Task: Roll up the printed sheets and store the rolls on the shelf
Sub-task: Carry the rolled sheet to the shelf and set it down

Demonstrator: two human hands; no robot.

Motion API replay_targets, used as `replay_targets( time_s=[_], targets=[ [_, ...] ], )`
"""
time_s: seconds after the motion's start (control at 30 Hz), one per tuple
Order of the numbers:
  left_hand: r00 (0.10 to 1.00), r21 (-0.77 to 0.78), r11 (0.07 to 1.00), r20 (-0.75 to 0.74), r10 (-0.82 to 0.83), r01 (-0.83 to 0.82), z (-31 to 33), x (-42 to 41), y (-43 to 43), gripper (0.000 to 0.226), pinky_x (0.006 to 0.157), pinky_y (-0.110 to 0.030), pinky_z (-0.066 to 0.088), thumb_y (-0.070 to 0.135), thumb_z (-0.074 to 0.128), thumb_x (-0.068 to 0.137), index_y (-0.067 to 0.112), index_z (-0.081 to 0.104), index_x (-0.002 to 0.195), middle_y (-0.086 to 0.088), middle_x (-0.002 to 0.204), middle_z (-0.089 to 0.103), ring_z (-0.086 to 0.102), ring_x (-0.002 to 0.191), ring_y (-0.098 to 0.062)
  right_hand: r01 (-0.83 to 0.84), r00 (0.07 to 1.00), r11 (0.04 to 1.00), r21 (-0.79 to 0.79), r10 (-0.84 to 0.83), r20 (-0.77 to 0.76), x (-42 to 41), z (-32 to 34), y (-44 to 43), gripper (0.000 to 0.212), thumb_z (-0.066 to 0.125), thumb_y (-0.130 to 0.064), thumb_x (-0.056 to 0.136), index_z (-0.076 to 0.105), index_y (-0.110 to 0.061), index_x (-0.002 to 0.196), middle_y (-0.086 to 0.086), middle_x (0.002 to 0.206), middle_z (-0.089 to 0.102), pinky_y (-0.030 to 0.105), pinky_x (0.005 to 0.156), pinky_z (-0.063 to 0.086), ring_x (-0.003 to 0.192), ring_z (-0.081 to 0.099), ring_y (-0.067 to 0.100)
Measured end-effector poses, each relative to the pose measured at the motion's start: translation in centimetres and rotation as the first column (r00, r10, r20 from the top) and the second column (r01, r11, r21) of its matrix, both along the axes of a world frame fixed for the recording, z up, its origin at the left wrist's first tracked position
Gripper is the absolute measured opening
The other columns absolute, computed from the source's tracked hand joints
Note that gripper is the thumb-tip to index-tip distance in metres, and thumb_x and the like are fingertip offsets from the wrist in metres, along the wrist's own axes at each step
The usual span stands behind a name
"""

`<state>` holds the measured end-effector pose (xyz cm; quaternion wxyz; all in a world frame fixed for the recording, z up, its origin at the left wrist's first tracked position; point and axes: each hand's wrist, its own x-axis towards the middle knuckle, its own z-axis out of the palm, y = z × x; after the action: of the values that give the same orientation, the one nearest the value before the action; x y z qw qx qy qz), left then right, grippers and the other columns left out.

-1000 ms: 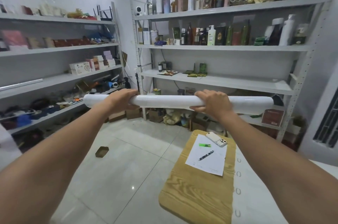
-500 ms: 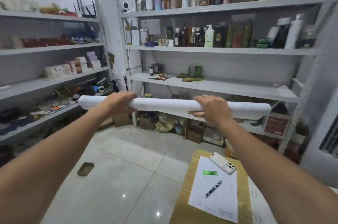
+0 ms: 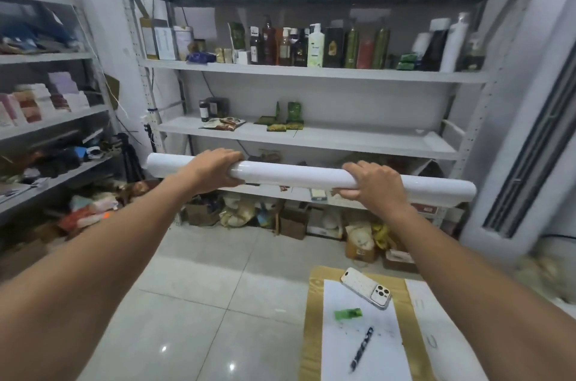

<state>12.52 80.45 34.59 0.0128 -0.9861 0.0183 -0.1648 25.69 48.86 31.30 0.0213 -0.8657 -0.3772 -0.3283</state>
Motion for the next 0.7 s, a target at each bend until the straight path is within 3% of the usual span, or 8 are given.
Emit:
replay_targets(
  time_s=[0.1, 0.23, 0.4, 0.7],
  targets=[
    [0.998, -0.036, 0.997, -0.019, -0.065, 0.064, -1.2, 5.0, 2.9, 0.04, 0.072, -0.035, 0.047, 0.032, 0.072, 0.075, 0.016, 0.055, 0.107, -0.006, 0.103, 0.062, 0.056, 0.088, -0.022, 0.089, 0.996, 0.996, -0.025, -0.089, 0.008, 2.5, -0.3, 2.0, 0.045, 0.067, -0.054, 0.073, 0.061, -0.02, 0.102, 0.004, 0.083, 0.064, 0.032, 0.059, 0.044, 0.072, 0.062, 0.025],
    [0.989, -0.068, 0.987, 0.035, -0.145, 0.147, -1.9, 9.6, 7.0, 0.041, 0.069, -0.027, 0.04, 0.035, 0.072, 0.076, 0.018, 0.055, 0.109, -0.004, 0.103, 0.062, 0.054, 0.085, -0.018, 0.177, 0.984, 0.983, -0.05, -0.175, 0.036, 5.1, 0.3, 5.3, 0.047, 0.067, -0.054, 0.073, 0.06, -0.02, 0.105, 0.003, 0.085, 0.064, 0.032, 0.06, 0.045, 0.073, 0.061, 0.024],
    [0.97, -0.078, 0.967, 0.047, -0.238, 0.241, -1.1, 12.6, 12.4, 0.039, 0.065, -0.026, 0.036, 0.031, 0.075, 0.073, 0.021, 0.056, 0.105, 0.0, 0.097, 0.062, 0.047, 0.079, -0.01, 0.242, 0.97, 0.97, -0.02, -0.242, 0.02, 5.4, -0.6, 10.4, 0.044, 0.068, -0.051, 0.072, 0.06, -0.02, 0.102, 0.002, 0.082, 0.064, 0.03, 0.058, 0.041, 0.07, 0.06, 0.022],
    [0.948, -0.08, 0.946, 0.062, -0.311, 0.315, 0.4, 17.5, 15.8, 0.037, 0.067, -0.028, 0.041, 0.029, 0.074, 0.073, 0.018, 0.056, 0.103, -0.002, 0.097, 0.062, 0.053, 0.082, -0.016, 0.333, 0.942, 0.943, -0.027, -0.334, -0.036, 7.3, 1.5, 13.7, 0.047, 0.063, -0.055, 0.075, 0.059, -0.02, 0.105, 0.002, 0.086, 0.064, 0.033, 0.063, 0.044, 0.075, 0.06, 0.022]
  ],
)
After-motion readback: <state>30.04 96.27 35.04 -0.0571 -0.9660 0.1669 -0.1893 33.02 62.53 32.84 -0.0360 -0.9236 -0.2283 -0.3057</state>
